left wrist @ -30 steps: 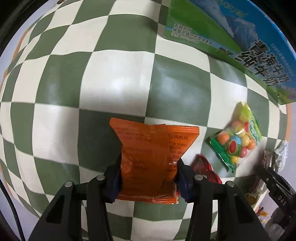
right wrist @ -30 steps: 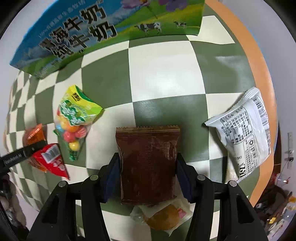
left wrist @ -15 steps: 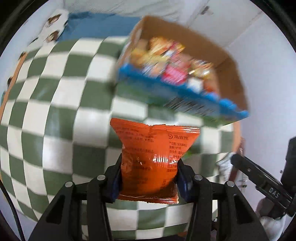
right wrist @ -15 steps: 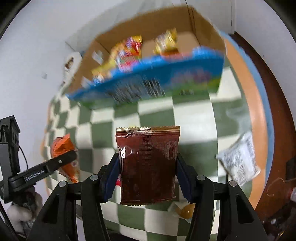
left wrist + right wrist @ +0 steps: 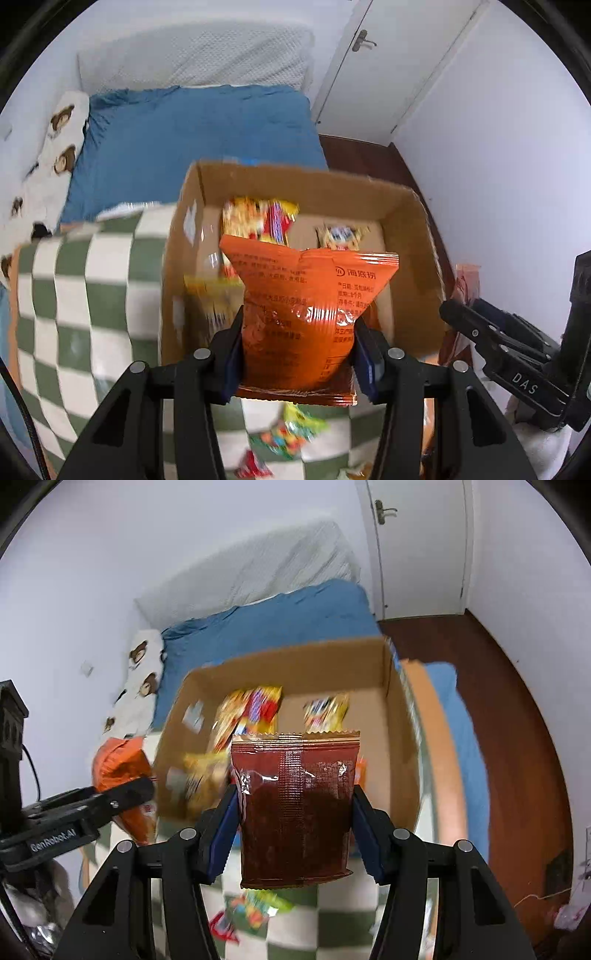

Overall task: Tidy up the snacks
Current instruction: 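Carry both packets into the box and open both tools to release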

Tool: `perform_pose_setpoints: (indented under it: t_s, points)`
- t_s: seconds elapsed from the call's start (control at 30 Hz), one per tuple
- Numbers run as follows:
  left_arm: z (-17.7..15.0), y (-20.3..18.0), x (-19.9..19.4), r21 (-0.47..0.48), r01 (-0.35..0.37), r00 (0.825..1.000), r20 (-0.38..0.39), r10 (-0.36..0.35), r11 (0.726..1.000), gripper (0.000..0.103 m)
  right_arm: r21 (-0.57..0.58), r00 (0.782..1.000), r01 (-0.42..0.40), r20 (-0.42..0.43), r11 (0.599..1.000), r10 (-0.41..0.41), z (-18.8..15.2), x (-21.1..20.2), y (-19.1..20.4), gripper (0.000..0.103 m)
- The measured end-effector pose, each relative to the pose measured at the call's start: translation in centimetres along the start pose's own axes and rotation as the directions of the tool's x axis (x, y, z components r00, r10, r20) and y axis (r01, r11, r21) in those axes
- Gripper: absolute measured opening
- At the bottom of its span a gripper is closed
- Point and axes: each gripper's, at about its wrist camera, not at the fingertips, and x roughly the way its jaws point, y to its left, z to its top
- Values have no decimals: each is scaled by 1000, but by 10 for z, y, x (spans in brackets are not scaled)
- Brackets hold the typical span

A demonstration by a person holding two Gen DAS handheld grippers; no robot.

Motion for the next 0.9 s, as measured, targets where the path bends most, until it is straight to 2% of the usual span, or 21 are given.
perform_pose_setpoints:
  t_s: [0.2,0.4,0.57,0.8,0.87,0.9]
  points:
    - [55,6,42,-6,-53,997,-56,53,999,47,34,998,53,-47,998,-52,57,45,-21,60]
    - [83,19,93,-13,-94,986,-143,91,995,47,43,991,78,-111,996,-73,81,96,-29,60]
    - [90,35,125,-16,-132,975,-185,127,991,47,52,986,94,-146,994,-85,88,131,-34,60]
    - [90,49,150,-10,-168,961,-227,161,986,47,78,978,108,-185,991,-92,87,165,-47,60]
    - [90,54,157,-17,-163,958,-242,154,987,49,90,972,122,-211,988,-101,88,177,-51,63]
    - [90,57,160,-21,-162,958,-242,152,987,51,81,970,136,-213,987,-116,87,179,-51,68]
